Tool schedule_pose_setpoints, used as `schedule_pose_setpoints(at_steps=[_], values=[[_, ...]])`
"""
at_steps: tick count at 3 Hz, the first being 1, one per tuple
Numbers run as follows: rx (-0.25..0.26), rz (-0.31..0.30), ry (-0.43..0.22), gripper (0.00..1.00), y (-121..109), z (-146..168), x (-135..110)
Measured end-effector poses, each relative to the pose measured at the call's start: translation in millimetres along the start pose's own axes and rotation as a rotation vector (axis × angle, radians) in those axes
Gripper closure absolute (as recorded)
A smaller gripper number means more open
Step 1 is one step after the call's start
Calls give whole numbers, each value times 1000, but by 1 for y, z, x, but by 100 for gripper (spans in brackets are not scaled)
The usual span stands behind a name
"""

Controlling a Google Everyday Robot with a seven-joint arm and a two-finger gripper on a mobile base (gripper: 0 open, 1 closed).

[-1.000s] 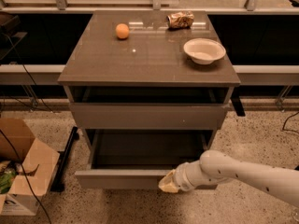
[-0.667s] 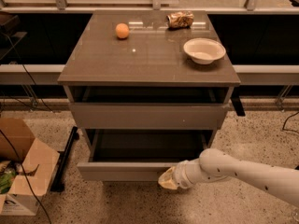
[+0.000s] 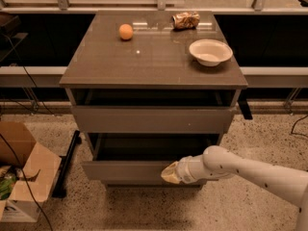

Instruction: Close middle drawer

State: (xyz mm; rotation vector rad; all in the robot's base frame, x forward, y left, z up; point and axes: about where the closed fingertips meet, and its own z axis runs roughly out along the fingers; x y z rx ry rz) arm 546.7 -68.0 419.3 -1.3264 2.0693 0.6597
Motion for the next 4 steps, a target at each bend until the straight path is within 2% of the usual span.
schedule_pose_setpoints(at_steps=[1,2,3,4], values=[[0,0,0,39,0,0,0],[21,7,-10,15,-15,2,-4],[39,10,-19,0,-27,3,-8],[39,10,-19,0,-27,3,-8]])
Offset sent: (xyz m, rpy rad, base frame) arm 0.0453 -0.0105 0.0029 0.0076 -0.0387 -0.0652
